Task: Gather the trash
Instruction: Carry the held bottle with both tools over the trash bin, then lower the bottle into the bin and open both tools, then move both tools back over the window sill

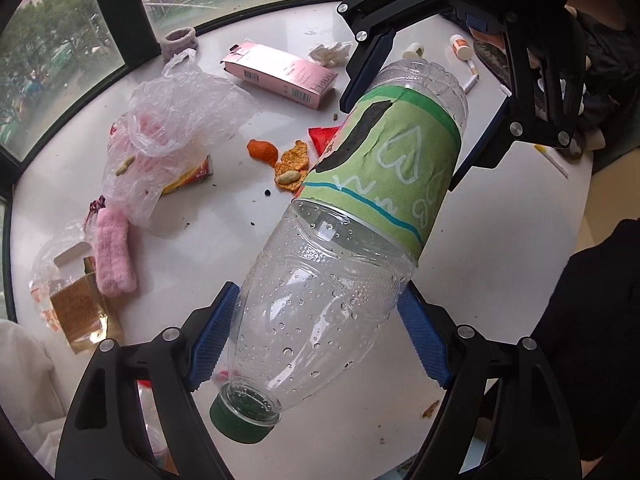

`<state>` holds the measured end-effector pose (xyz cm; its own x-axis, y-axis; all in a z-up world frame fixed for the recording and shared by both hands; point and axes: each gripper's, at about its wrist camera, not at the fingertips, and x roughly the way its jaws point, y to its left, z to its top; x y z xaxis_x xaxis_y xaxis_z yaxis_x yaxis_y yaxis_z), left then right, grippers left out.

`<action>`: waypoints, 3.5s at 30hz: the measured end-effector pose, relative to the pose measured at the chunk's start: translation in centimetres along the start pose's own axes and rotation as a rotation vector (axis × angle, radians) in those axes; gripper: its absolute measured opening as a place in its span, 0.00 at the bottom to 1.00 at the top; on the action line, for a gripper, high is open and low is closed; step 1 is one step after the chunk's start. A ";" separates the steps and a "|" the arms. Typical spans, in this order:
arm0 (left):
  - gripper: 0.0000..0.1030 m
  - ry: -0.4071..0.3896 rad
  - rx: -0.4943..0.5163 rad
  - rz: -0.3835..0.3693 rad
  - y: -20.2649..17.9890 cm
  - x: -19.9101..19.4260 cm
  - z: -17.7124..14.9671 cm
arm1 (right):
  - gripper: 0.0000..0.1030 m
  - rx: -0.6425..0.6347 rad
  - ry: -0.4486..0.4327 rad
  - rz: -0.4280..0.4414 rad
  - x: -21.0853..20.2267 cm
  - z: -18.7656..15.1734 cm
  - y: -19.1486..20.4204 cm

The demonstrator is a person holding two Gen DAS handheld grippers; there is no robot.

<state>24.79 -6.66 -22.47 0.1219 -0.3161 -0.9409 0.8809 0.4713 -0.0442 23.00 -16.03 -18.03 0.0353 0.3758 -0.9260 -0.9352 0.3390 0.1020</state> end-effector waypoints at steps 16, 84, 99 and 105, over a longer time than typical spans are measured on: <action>0.75 -0.047 -0.226 0.161 -6.2 -10.5 -13.2 | 0.67 -0.278 -0.026 0.063 -0.4 8.6 11.9; 0.75 -0.122 -0.589 0.153 -19.2 -10.7 -37.1 | 0.65 -0.643 0.257 0.142 10.8 14.7 34.1; 0.94 -0.104 -0.610 0.185 -19.9 -10.6 -37.3 | 0.90 -0.447 0.108 0.113 9.5 15.0 32.6; 0.94 -0.133 -0.629 0.224 -19.8 -11.7 -36.3 | 0.90 -0.251 -0.007 0.091 7.8 14.8 31.4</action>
<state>-10.70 17.57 -22.74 0.3612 -0.2349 -0.9024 0.3992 0.9135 -0.0780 -0.87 10.33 -16.66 -0.0518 0.4014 -0.9145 -0.9927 0.0793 0.0910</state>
